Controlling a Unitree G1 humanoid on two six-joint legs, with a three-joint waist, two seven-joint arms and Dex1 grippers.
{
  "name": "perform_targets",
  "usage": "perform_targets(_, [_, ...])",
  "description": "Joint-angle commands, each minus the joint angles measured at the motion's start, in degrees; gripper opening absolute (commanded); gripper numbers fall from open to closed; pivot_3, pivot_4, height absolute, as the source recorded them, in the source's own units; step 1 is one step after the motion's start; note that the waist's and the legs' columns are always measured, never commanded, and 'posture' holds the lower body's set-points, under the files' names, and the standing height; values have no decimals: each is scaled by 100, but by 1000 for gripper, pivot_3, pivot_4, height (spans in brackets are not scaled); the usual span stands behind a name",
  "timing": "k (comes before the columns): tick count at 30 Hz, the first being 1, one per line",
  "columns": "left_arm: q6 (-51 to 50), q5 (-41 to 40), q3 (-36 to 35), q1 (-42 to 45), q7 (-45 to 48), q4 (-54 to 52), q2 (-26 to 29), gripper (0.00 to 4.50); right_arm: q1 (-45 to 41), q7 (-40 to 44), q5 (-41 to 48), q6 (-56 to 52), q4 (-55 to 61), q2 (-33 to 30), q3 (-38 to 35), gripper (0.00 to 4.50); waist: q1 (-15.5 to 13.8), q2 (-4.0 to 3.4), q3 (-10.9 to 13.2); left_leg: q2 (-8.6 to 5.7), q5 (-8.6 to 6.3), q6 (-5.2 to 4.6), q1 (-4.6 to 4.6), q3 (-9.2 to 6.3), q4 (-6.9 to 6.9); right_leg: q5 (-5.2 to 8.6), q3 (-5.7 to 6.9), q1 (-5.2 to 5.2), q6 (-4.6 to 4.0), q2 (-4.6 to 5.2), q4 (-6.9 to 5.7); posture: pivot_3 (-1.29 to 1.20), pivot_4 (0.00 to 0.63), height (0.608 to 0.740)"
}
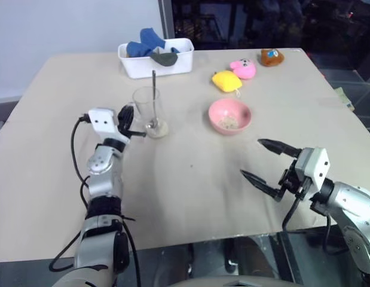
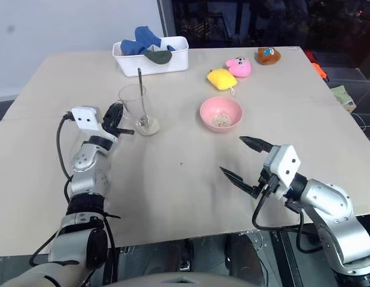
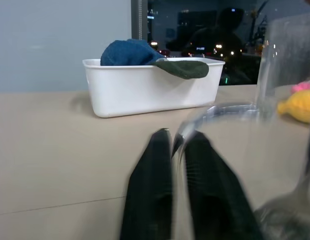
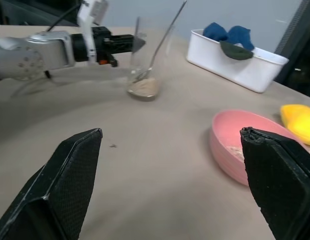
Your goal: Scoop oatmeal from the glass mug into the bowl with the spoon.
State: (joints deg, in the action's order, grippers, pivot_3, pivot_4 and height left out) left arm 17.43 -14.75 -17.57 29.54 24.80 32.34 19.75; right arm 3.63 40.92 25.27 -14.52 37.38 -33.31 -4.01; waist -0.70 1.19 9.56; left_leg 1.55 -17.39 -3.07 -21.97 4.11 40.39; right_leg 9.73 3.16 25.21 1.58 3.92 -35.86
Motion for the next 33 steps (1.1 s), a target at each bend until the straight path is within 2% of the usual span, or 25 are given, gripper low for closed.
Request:
perform_targets(1, [311,-17,-56,-147,11,69,12,2024,-60,-18,-33,157,72,-34,-132,4500,1,0,0,0,1,1,1,0,0,0,-1,0,0,0,0,0,150,740])
perform_targets(4, [379,35,-18,-383,-38,-16,-19,2967,-147,-16,-59,150,-20,-33,-95,4500,-3,-1,-2,0,0,0,4,1,0,0,-2,-3,0,0,0,0,150,740])
perform_targets(5, [379,27,-24,-444,-60,-68,-24,3469,-179,-16,-60,146,-46,-31,-92,4500,-2,-1,-2,0,-2,-3,6,2,0,0,-2,-6,0,1,0,0,150,740])
perform_targets(6, [353,4,-40,-519,-79,-160,-23,3599,-213,-11,-69,139,-72,-35,-81,4500,-2,-1,-2,1,-3,-4,7,1,0,0,-2,-6,0,1,0,0,150,740])
perform_targets(8, [283,-47,-63,-669,-100,-369,-15,4312,-275,-10,-74,114,-114,-29,-50,4500,-6,0,-2,1,-4,-7,6,1,0,0,-1,-6,0,1,0,0,150,740])
perform_targets(9, [257,-60,-63,-717,-109,-441,-11,4477,-293,-8,-71,108,-131,-26,-40,4500,-6,0,-2,2,-5,-9,7,0,0,0,-1,-6,0,2,0,0,150,740])
perform_targets(13, [-132,-239,-63,-1157,-82,-1157,29,4477,-300,81,-105,99,-188,-60,79,4500,-2,0,-2,10,-6,-10,5,-1,-1,0,-1,-5,0,2,1,0,150,740])
perform_targets(17, [-1180,-844,86,-2112,360,-2799,226,4477,-201,199,-138,163,-317,-135,-15,4500,19,0,-2,26,-7,-10,5,5,-1,1,-4,-4,0,1,3,0,150,740])
perform_targets(20, [-2130,-1389,205,-2918,826,-4024,628,4477,8,252,-341,370,-551,-278,-216,4500,4,0,-2,33,-7,-10,6,8,-1,2,-5,-1,-1,0,3,0,150,740])
perform_targets(23, [-2786,-1799,179,-3555,1368,-4777,1190,4477,361,344,-462,517,-737,-454,-450,4500,-21,-2,-2,36,-9,-11,3,7,-2,28,-3,2,-6,0,2,0,150,740])
perform_targets(27, [-3220,-2123,-171,-3862,1742,-5020,1709,4477,942,391,-520,628,-807,-536,-715,4500,-26,-7,0,37,-9,-11,5,5,-2,32,-1,2,-2,0,2,0,150,740])
perform_targets(33, [-3341,-2264,-451,-4058,2163,-4989,1944,4477,1232,309,-616,902,-1186,-417,-903,4500,5,-11,0,50,-11,-10,10,23,-3,33,-15,6,-1,-15,2,0,150,740])
